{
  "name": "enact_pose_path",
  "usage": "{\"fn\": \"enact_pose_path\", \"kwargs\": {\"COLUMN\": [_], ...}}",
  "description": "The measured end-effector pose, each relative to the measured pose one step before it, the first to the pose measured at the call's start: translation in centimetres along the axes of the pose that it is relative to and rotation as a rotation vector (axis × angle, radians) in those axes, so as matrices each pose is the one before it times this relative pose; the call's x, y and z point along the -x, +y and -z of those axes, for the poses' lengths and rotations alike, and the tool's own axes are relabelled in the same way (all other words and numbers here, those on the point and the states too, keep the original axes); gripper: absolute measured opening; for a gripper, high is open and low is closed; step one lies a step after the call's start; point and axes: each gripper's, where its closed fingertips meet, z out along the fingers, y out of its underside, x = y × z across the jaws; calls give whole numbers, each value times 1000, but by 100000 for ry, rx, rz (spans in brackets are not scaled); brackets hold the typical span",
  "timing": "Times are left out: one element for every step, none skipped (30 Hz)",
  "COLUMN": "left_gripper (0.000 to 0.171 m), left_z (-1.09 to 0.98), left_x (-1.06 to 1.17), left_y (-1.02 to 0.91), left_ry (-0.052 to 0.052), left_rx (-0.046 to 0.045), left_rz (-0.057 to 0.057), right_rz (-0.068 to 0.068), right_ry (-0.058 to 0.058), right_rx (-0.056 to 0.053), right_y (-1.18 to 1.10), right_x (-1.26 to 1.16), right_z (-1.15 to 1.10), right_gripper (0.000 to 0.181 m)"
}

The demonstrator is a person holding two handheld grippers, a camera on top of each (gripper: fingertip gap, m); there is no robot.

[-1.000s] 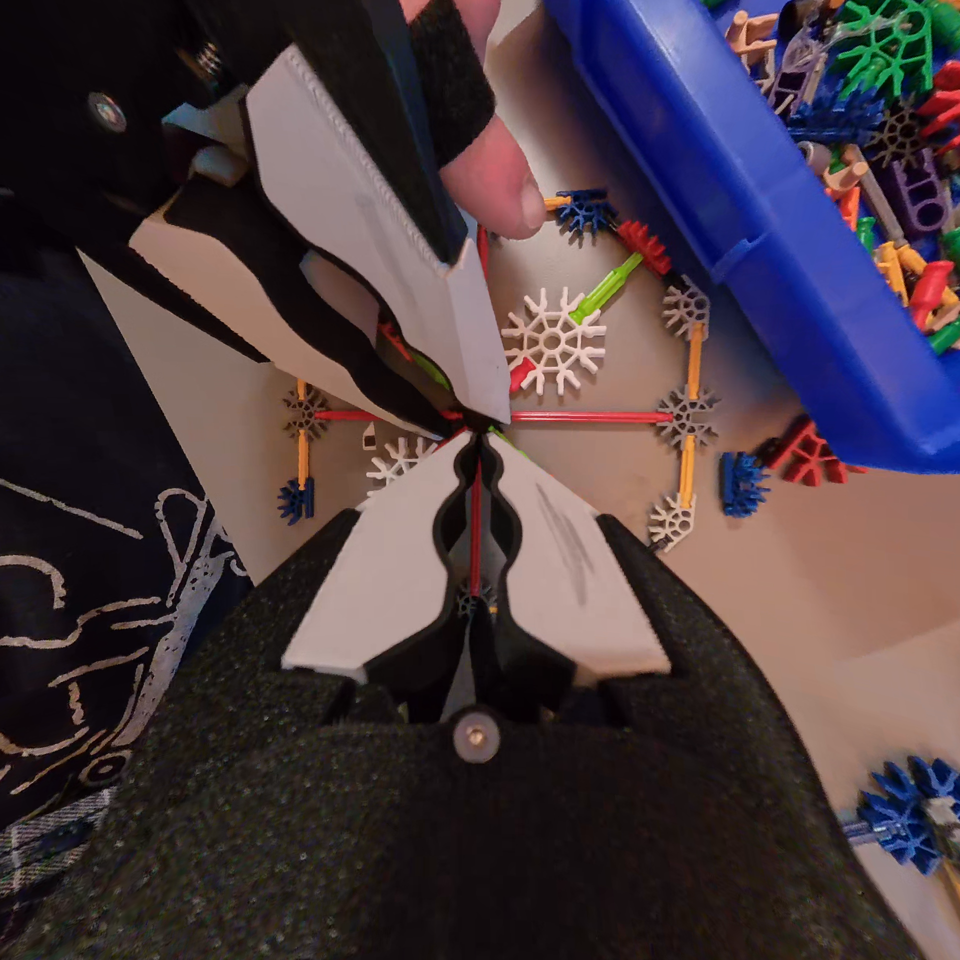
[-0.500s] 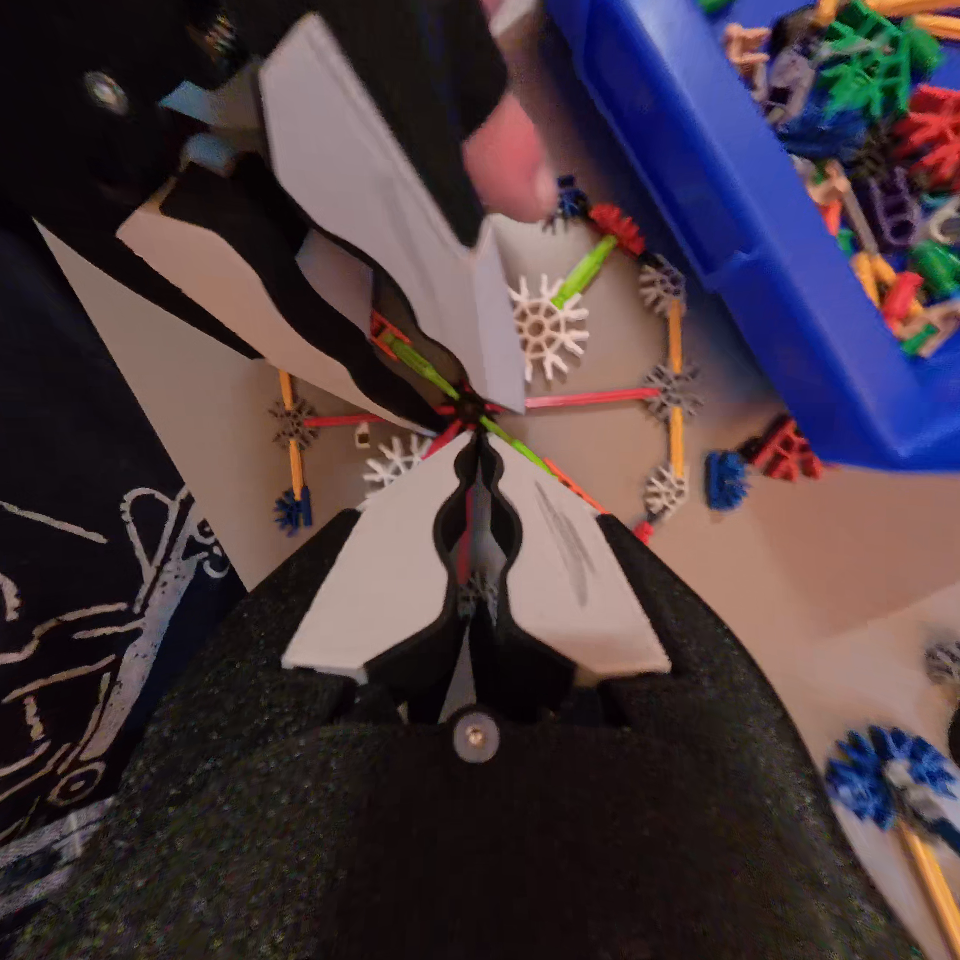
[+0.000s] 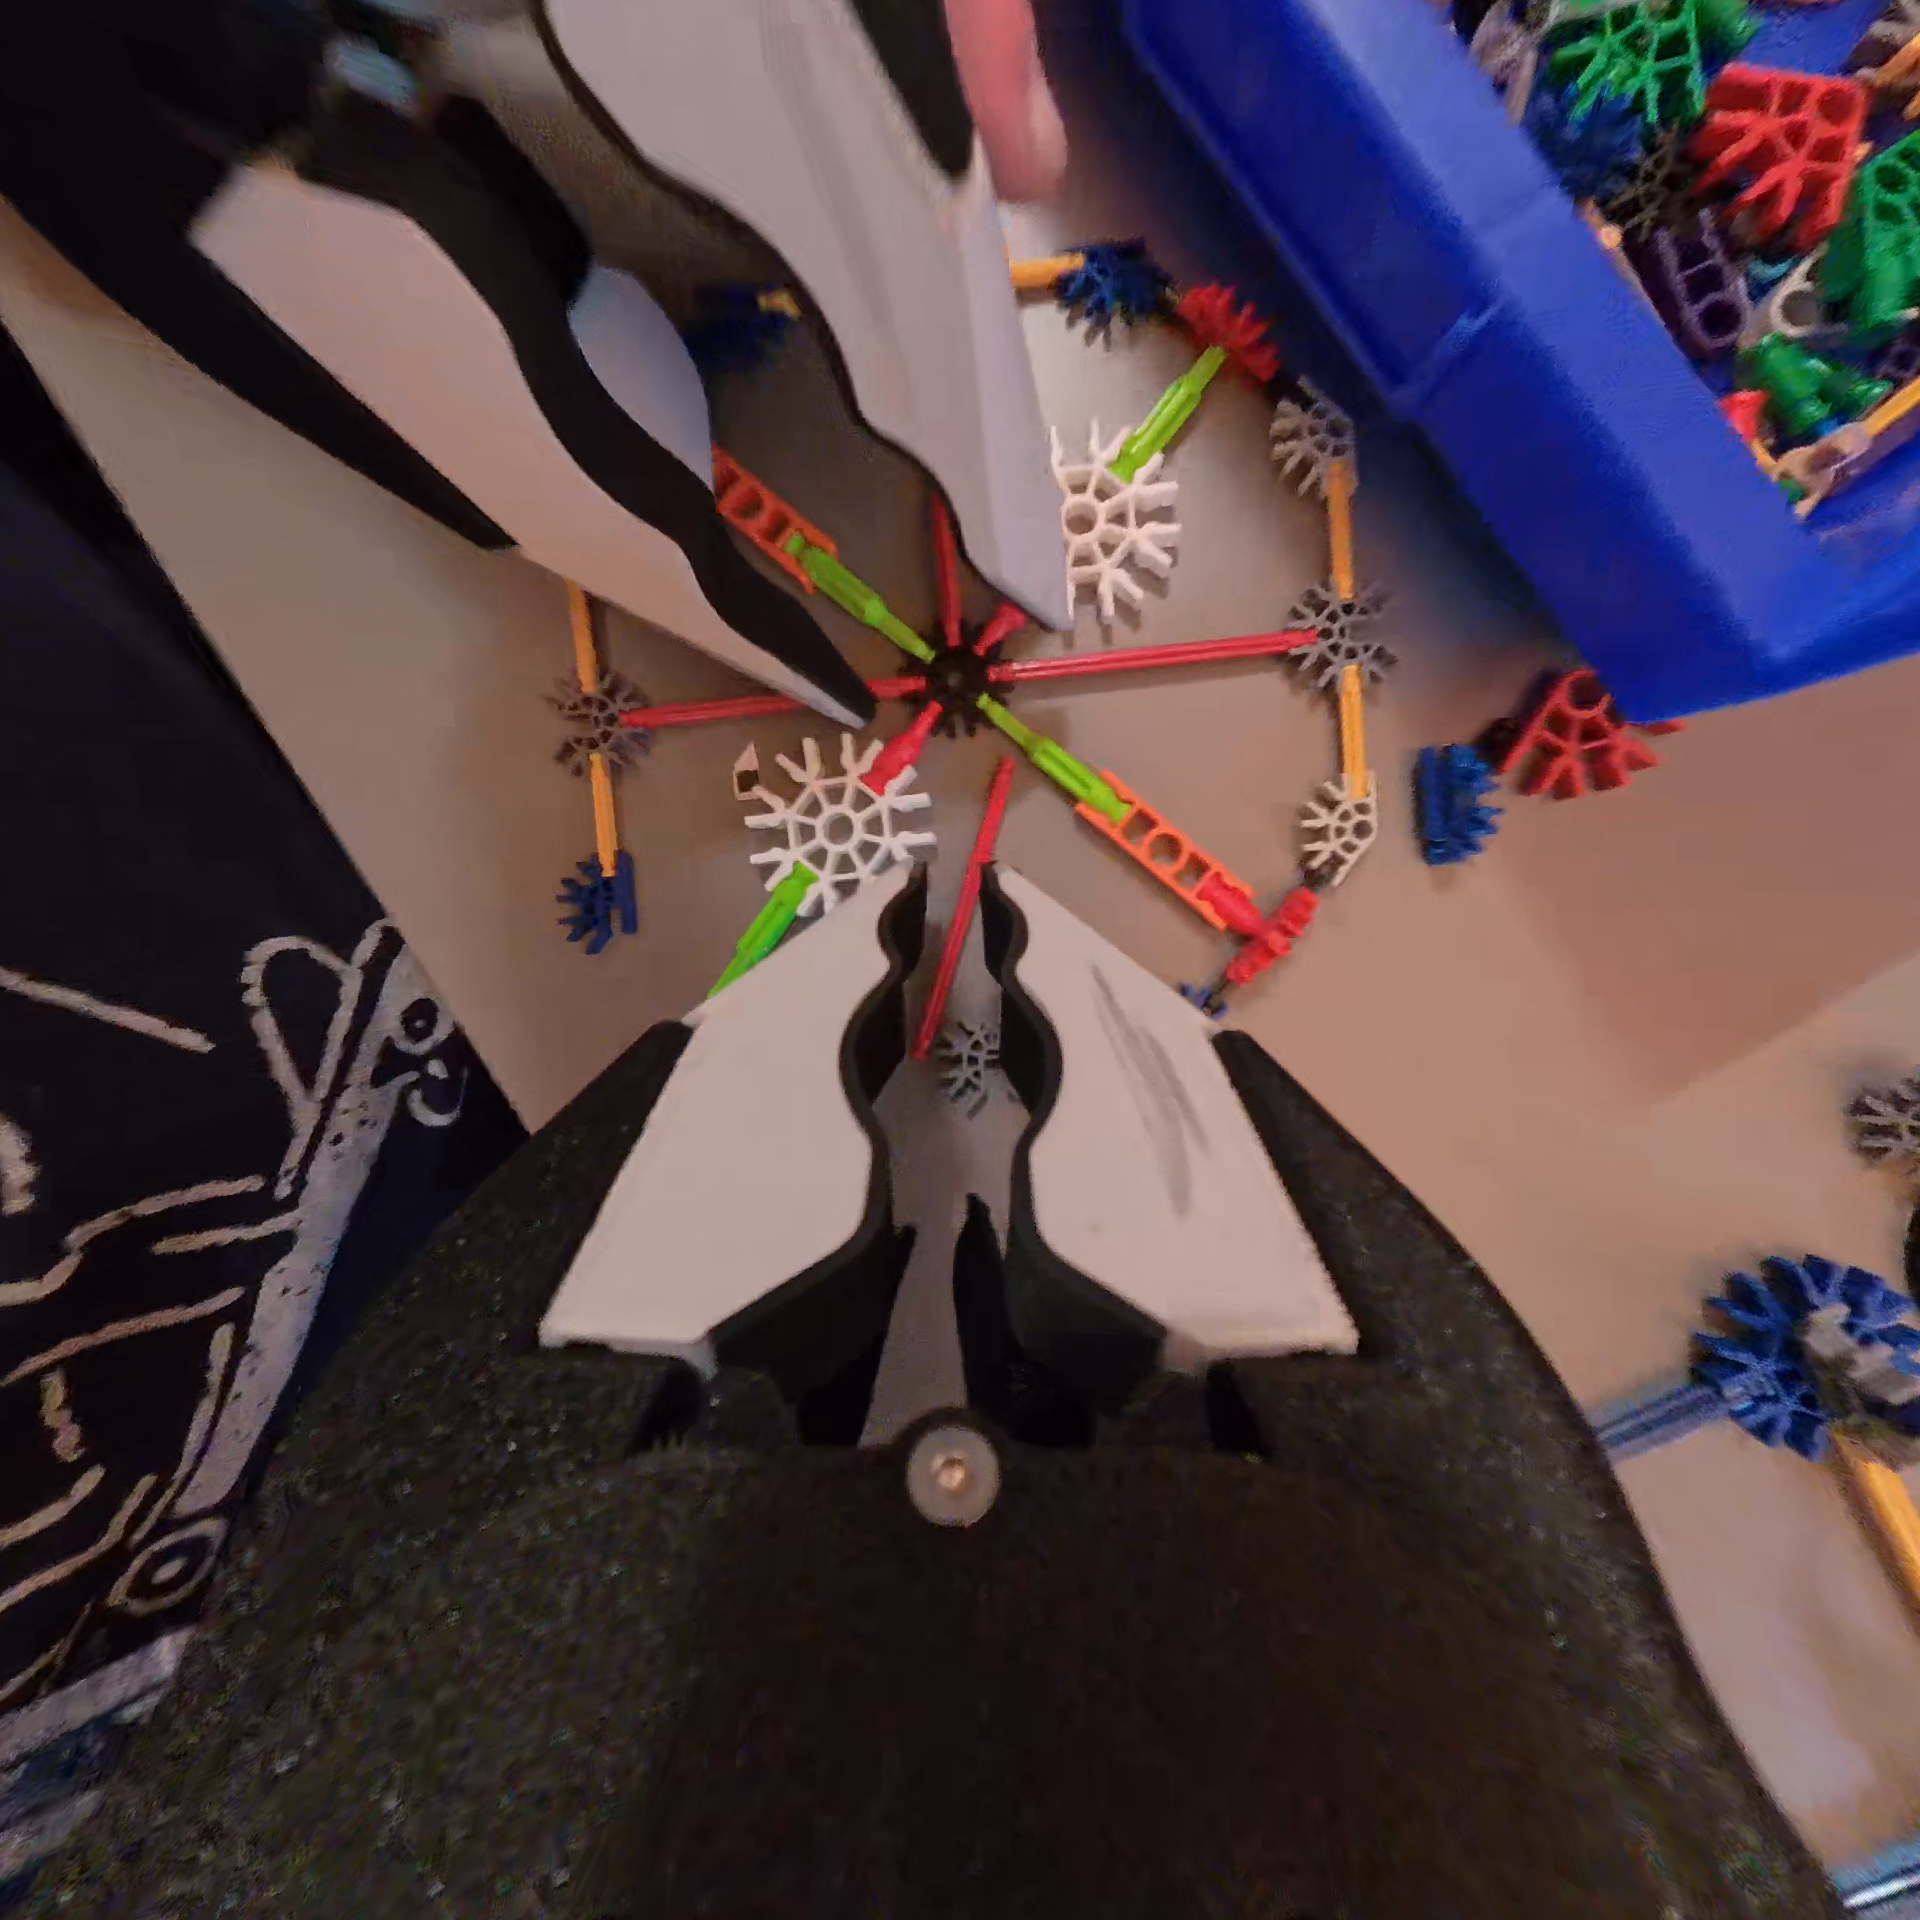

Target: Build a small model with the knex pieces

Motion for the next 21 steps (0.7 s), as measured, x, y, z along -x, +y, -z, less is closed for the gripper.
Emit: {"fn": "enact_pose_path", "kwargs": {"left_gripper": [37, 38, 37, 37, 37, 36, 36, 36, 36, 36, 36, 37, 39, 39, 39, 36, 35, 33, 31, 31, 30], "left_z": [249, 260, 276, 301, 317, 282, 250, 203, 107, 28, -52, -104, -123, -109, -112, -94, -16, -37, -3, -1, 6], "left_x": [193, 82, 61, 185, 94, -89, -212, -295, -318, -191, -44, -238, -287, -62, -146, -457, -235, -191, -130, -48, -42], "left_y": [18, 31, 63, 22, 16, 69, 48, 27, 168, 232, 207, 266, 238, 223, 246, 189, -131, -29, -57, -31, -30], "left_ry": [-1219, -432, -131, -883, -401, 314, 530, 419, 592, -161, -900, 589, 853, -518, 23, 2087, 1199, 1076, 356, -220, -204], "left_rx": [277, 274, 519, 116, 59, 516, 708, 458, 1276, 1647, 1167, 1177, 841, 923, 1074, 746, -901, -194, -455, -233, -155], "left_rz": [-45, 269, 673, 1027, 1252, 1567, 1383, 823, 1157, 1869, 2319, 2252, 1891, 1803, 1582, 1742, 2727, 1747, 561, 387, 465], "right_rz": [893, 1246, 1268, 1242, -73, -137, -180, -119, 540, 1025, 302, -329, -279, -972, -691, -32, -81, -267, 1012, 548, 186], "right_ry": [1581, -37, 1207, 1672, -174, -200, -145, -1030, -357, 63, -906, 10, 1316, 1494, 2128, 2442, 847, 1605, 1692, 37, 198], "right_rx": [663, 228, 1111, 467, 311, -1049, -1503, -984, -422, -1152, -1329, -553, -280, 589, 1331, 1825, 2249, 1885, -1163, -807, -276], "right_y": [135, 75, 213, 136, 95, -98, -129, -72, -37, -185, -238, -141, -86, 38, 166, 292, 410, 340, -134, -76, 34], "right_x": [-19, 202, -43, -161, 4, -47, -97, 48, -39, -61, 71, -76, -240, -257, -287, -295, -51, -147, -71, 123, -49], "right_z": [-344, -313, -314, -159, -6, 93, 186, 182, 195, 245, 219, 126, 61, -31, -141, -230, -326, -324, -119, -70, -2], "right_gripper": [10, 7, 4, 2, 0, 0, 0, 0, 0, 0, 0, 0, 1, 10, 17, 19, 18, 16, 8, 4, 2]}}
